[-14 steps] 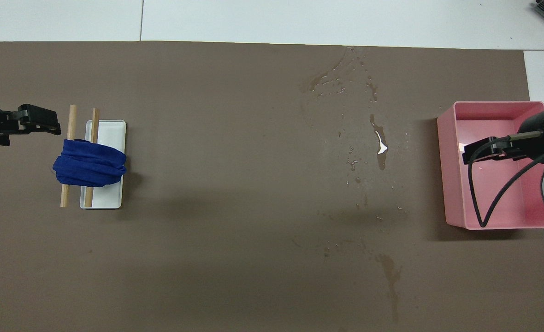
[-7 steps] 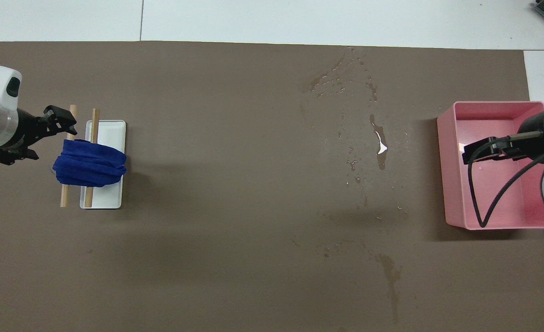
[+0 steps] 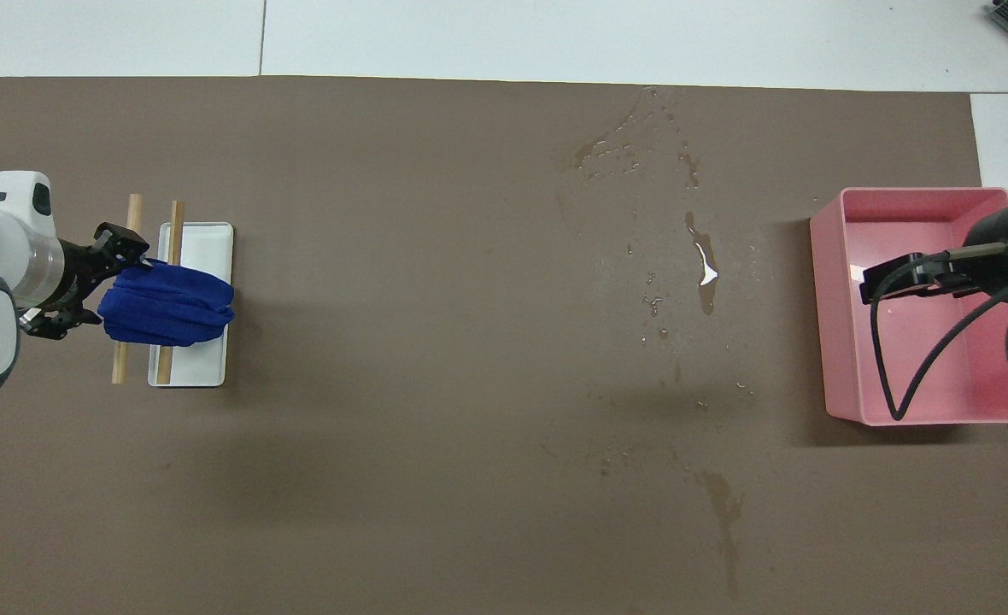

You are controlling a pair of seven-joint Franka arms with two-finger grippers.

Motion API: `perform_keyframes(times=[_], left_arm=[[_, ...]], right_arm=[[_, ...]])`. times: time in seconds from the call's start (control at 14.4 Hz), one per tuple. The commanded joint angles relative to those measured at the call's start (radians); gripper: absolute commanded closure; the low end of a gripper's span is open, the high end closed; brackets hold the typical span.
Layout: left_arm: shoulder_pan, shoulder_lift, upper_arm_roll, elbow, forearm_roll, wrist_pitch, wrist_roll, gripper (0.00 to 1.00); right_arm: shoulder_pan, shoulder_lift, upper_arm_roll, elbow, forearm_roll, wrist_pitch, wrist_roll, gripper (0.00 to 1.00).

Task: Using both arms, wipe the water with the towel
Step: 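Reach the left gripper to the blue cloth on the white tray, then grasp the blue cloth with the left gripper and lift it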

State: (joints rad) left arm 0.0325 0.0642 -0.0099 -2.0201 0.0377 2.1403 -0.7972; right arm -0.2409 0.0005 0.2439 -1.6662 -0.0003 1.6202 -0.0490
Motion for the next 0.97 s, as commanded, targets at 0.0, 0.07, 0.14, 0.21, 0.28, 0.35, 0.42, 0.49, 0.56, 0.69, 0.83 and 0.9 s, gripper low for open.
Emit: perform_keyframes(times=[0.0, 0.07, 0.14, 0.21, 0.28, 0.35, 0.42, 0.49, 0.56, 0.69, 0.83, 0.9], left_arm=[[0.0, -0.035, -0.001, -0.039, 0.018, 0.029, -0.023, 0.42], [-0.002, -0.033, -0.001, -0.035, 0.018, 0.029, -0.022, 0.54], [-0.002, -0.033, -0.001, -0.032, 0.018, 0.027, -0.022, 0.63], [-0.002, -0.033, -0.001, -0.031, 0.018, 0.026, -0.02, 0.69], [-0.002, -0.033, -0.001, -0.029, 0.018, 0.026, -0.02, 0.8], [-0.002, -0.033, -0.001, -0.029, 0.018, 0.024, -0.017, 0.96], [-0.002, -0.033, -0.001, -0.029, 0.018, 0.024, -0.014, 1.0], [-0.002, -0.032, -0.001, -0.029, 0.018, 0.023, -0.01, 1.0], [-0.003, -0.033, -0.001, -0.028, 0.018, 0.021, -0.007, 1.0], [-0.005, -0.026, -0.004, -0.002, 0.018, -0.005, -0.001, 1.0], [-0.016, -0.014, -0.005, 0.091, -0.01, -0.122, -0.007, 1.0], [-0.02, -0.006, -0.007, 0.148, -0.074, -0.187, -0.008, 1.0]], right_arm=[[-0.012, -0.02, 0.008, -0.021, -0.01, 0.007, 0.012, 0.0], [-0.012, -0.02, 0.009, -0.021, -0.01, 0.007, 0.011, 0.0], [-0.012, -0.02, 0.009, -0.021, -0.01, 0.001, 0.0, 0.0], [-0.009, -0.02, 0.009, -0.021, -0.01, 0.0, -0.006, 0.0], [0.001, -0.02, 0.009, -0.021, -0.009, -0.002, -0.005, 0.0], [0.002, -0.023, 0.009, -0.021, -0.009, -0.002, -0.008, 0.0], [0.0, -0.022, 0.011, -0.021, -0.004, 0.001, -0.008, 0.0], [0.002, -0.023, 0.011, -0.024, -0.004, 0.0, -0.011, 0.0], [0.003, -0.024, 0.014, -0.024, -0.004, -0.005, -0.014, 0.0], [0.005, -0.03, 0.018, -0.027, -0.004, -0.02, -0.072, 0.0], [0.002, -0.036, 0.018, -0.035, -0.003, -0.02, -0.176, 0.0], [-0.001, -0.036, 0.018, -0.037, 0.012, -0.017, -0.175, 0.0]])
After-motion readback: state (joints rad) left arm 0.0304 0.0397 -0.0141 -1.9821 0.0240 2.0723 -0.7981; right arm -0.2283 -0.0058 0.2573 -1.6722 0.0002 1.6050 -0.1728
